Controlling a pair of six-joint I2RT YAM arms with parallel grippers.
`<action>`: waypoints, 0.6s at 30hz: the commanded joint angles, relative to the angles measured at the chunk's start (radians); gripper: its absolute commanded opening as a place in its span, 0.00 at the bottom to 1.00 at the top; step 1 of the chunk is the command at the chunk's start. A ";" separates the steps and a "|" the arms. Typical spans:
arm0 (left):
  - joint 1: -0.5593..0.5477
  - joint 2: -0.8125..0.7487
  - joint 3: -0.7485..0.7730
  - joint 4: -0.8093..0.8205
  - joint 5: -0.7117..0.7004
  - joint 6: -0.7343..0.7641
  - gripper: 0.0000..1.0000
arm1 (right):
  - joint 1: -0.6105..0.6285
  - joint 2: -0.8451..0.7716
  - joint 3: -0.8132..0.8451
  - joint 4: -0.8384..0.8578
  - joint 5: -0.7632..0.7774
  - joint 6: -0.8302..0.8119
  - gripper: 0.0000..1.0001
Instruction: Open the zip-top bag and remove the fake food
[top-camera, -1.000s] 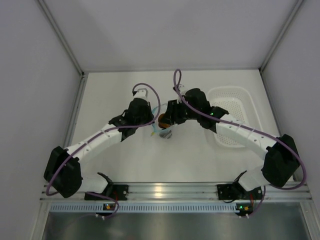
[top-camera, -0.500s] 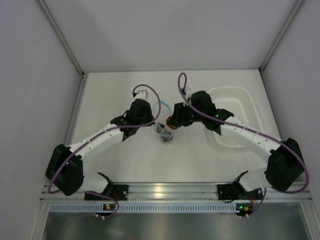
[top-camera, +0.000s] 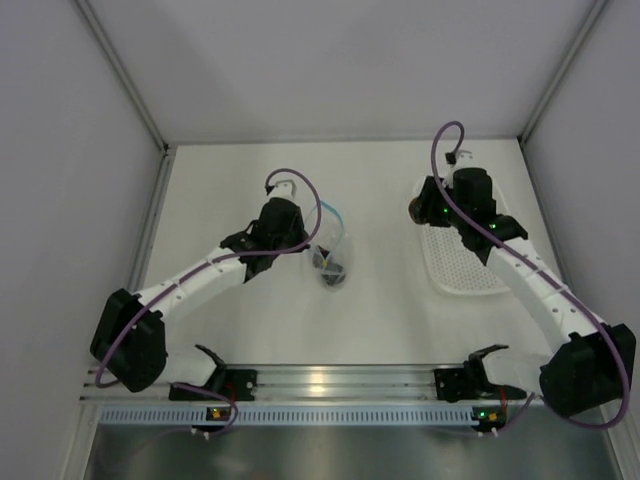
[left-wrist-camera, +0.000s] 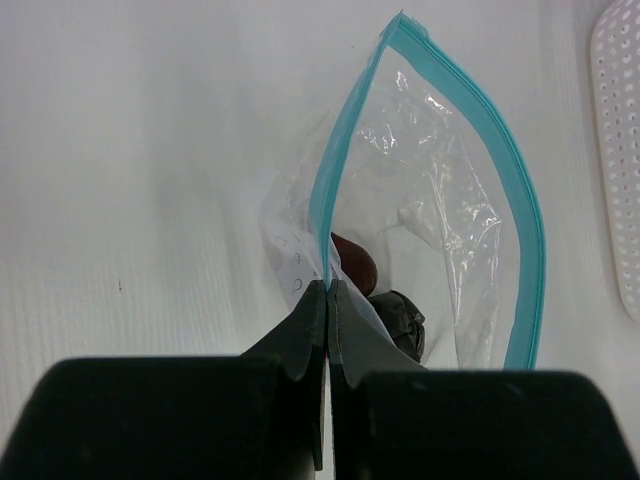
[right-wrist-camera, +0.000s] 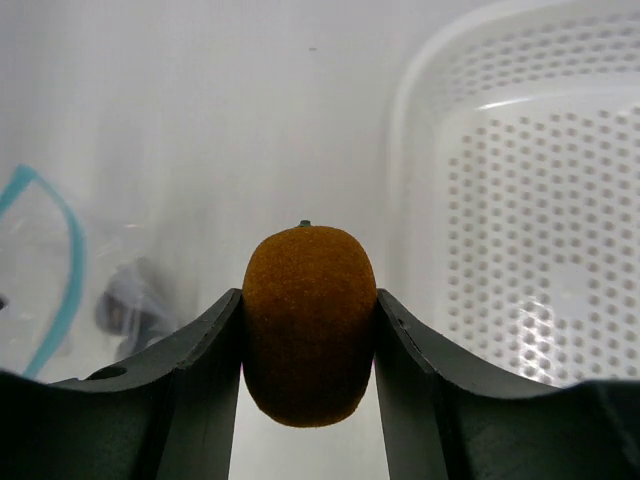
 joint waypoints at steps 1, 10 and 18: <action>0.003 -0.056 0.007 0.010 0.020 -0.006 0.00 | -0.071 0.012 -0.014 -0.055 0.199 -0.041 0.31; 0.005 -0.082 0.021 -0.001 0.060 -0.008 0.00 | -0.136 0.144 -0.031 -0.052 0.417 -0.024 0.40; 0.005 -0.100 0.027 -0.021 0.047 -0.023 0.00 | -0.141 0.194 -0.027 -0.046 0.412 -0.013 0.63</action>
